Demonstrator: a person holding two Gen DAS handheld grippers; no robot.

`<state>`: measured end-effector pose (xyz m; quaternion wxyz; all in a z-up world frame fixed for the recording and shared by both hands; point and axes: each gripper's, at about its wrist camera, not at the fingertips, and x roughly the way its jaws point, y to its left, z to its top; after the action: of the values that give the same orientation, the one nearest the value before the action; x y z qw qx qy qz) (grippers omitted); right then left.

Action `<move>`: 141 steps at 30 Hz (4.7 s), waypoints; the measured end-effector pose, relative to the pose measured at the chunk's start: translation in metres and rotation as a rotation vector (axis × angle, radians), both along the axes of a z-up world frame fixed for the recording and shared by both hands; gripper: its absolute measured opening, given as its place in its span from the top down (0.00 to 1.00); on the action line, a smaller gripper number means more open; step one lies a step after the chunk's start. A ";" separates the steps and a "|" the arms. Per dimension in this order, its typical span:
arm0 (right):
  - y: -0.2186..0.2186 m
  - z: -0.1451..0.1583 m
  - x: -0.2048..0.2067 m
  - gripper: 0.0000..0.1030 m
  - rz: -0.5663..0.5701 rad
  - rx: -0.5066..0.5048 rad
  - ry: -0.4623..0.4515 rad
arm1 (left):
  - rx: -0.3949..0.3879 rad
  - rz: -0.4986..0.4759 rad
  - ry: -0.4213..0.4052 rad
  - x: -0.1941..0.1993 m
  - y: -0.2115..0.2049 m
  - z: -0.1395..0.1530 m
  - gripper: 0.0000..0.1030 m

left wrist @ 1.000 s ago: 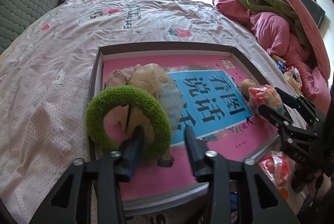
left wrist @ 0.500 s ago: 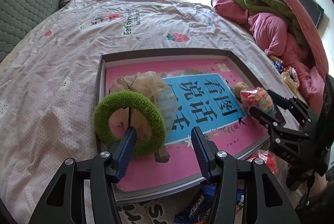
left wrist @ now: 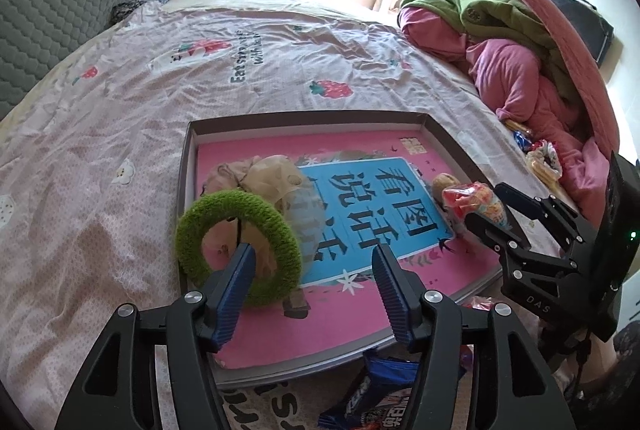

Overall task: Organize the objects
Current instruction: 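Withdraw both tools from the box back toward the biscuit pack and oranges, then move the left tool to the blue biscuit pack while the right tool approaches an orange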

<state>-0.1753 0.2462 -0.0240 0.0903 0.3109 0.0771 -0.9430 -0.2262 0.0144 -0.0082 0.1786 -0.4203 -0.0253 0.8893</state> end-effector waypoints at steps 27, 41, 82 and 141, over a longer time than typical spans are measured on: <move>0.000 0.028 0.019 0.39 0.022 -0.043 0.087 | -0.035 0.022 0.063 0.030 0.012 0.014 0.38; 0.004 0.037 0.034 0.37 0.018 -0.070 0.113 | -0.078 0.048 0.103 0.042 0.016 0.021 0.37; 0.005 0.067 0.078 0.27 0.055 -0.167 0.209 | -0.052 0.104 0.149 0.082 -0.001 0.028 0.28; -0.019 0.038 0.156 0.27 0.108 -0.127 0.101 | -0.093 -0.003 0.083 0.165 0.014 0.010 0.28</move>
<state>-0.0197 0.2276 0.0137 0.1564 0.2521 0.0384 -0.9542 -0.0614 0.0288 0.0017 0.1612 -0.3911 0.0239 0.9058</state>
